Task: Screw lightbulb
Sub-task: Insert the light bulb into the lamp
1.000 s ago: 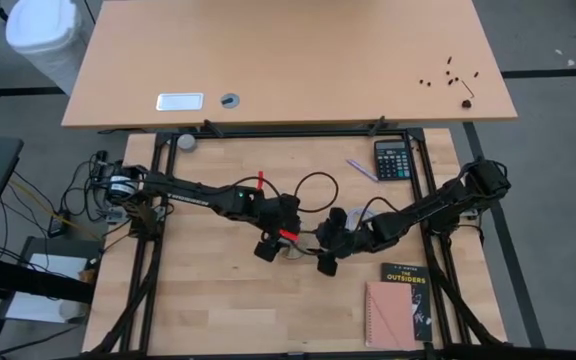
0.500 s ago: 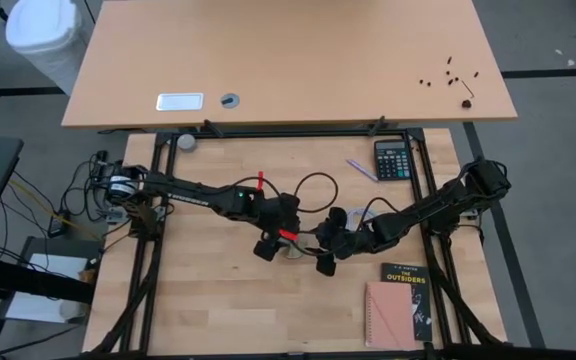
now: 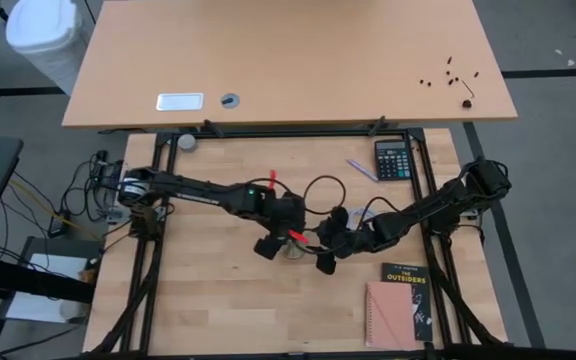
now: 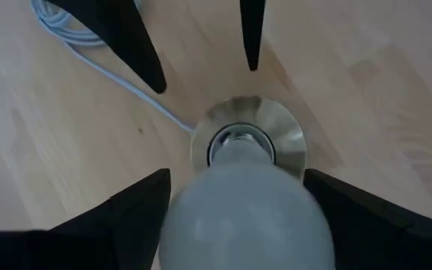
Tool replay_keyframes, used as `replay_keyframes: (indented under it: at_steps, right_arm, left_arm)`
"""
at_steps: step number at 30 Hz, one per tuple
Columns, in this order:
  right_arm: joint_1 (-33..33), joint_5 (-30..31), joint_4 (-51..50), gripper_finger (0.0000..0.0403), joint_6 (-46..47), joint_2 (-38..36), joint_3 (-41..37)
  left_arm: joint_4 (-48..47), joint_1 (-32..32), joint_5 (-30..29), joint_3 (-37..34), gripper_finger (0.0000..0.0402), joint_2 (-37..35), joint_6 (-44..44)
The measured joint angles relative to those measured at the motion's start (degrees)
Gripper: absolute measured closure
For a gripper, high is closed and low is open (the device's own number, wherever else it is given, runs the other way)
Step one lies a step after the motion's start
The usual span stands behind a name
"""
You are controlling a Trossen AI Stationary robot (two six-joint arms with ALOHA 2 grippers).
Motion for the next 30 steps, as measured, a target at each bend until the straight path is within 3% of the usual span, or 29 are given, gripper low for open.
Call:
replay_keyframes:
  at_steps: [10, 30]
  right_arm:
    - [-1.98, 0.36, 20.78, 0.0135, 1.77, 4.82, -10.15]
    - [-4.50, -2.13, 27.41, 0.0135, -3.27, 8.34, -10.15]
  left_arm:
    - [1.72, -0.46, -0.56, 0.00, 0.0090, 0.74, 1.29]
    - [-1.29, 0.94, -2.54, 0.00, 0.0091, 0.74, 4.40]
